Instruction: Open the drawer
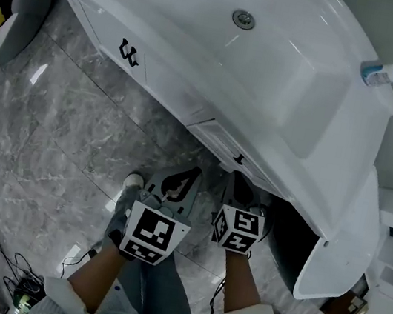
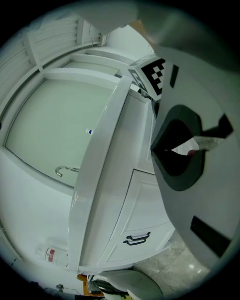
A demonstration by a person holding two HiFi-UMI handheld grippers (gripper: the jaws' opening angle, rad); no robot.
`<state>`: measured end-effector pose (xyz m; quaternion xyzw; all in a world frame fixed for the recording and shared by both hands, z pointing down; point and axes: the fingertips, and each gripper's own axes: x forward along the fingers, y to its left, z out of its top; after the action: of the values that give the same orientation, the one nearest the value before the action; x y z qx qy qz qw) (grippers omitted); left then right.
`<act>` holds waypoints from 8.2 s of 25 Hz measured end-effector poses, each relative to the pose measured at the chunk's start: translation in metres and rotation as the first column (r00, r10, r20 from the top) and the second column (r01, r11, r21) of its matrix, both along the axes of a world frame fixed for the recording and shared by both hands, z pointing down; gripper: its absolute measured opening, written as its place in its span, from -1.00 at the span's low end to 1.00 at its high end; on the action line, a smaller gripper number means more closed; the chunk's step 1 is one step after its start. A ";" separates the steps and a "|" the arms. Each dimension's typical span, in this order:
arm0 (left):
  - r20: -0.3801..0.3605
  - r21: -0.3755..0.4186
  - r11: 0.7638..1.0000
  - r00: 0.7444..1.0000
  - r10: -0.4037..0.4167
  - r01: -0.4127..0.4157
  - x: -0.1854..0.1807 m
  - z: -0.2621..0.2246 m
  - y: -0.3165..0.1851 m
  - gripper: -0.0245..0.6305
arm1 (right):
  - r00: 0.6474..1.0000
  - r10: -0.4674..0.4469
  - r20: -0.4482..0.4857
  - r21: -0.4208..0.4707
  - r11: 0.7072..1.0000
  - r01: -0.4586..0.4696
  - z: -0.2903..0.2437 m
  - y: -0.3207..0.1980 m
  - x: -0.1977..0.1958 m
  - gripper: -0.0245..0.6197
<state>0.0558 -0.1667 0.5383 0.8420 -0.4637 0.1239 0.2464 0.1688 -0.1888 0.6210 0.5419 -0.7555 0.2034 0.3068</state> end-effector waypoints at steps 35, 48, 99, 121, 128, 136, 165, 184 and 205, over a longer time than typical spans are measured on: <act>0.005 -0.046 0.999 1.000 0.029 -0.029 -0.035 0.033 0.025 -0.87 | 0.858 0.512 0.044 -0.218 0.843 -0.492 0.069 -0.045 0.032 -0.42; 0.015 -0.074 0.996 0.998 0.059 -0.058 -0.049 0.040 0.032 -0.87 | 0.864 0.494 -0.099 -0.181 0.845 -0.504 0.071 -0.044 0.033 -0.49; -0.017 -0.088 0.981 0.985 0.171 -0.172 -0.033 0.038 0.076 -0.87 | 0.971 -0.140 -0.196 -0.200 0.975 0.100 0.063 0.036 -0.011 -0.74; -0.012 -0.081 0.978 0.981 0.193 -0.193 -0.028 0.036 0.083 -0.87 | 0.934 -0.210 -0.289 -0.161 0.972 0.169 0.056 0.069 -0.024 -0.82; -0.010 -0.086 0.979 0.983 0.185 -0.185 -0.030 0.038 0.084 -0.87 | 0.928 -0.210 -0.307 -0.146 0.974 0.172 0.055 0.072 -0.024 -0.84; -0.006 -0.080 0.979 0.982 0.187 -0.187 -0.030 0.036 0.081 -0.87 | 0.926 -0.206 -0.315 -0.134 0.976 0.172 0.058 0.072 -0.024 -0.83; 0.004 -0.089 0.975 0.979 0.203 -0.202 -0.032 0.037 0.089 -0.87 | 0.871 -0.301 -0.388 -0.123 0.954 0.275 0.056 0.079 -0.034 -0.82; 0.034 -0.070 0.974 0.976 0.217 -0.214 -0.037 0.029 0.089 -0.87 | 0.952 -0.086 -0.295 -0.112 0.992 0.055 0.062 0.094 -0.032 -0.79; 0.046 0.047 0.983 0.983 0.177 -0.180 -0.024 -0.090 0.072 -0.87 | 0.999 0.018 0.033 -0.008 1.000 -0.017 -0.085 0.102 -0.067 -0.80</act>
<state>0.0314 -0.0946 0.4487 0.8835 -0.3944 0.1510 0.2029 0.1014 -0.0865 0.5361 0.5439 -0.7549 0.2179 0.2947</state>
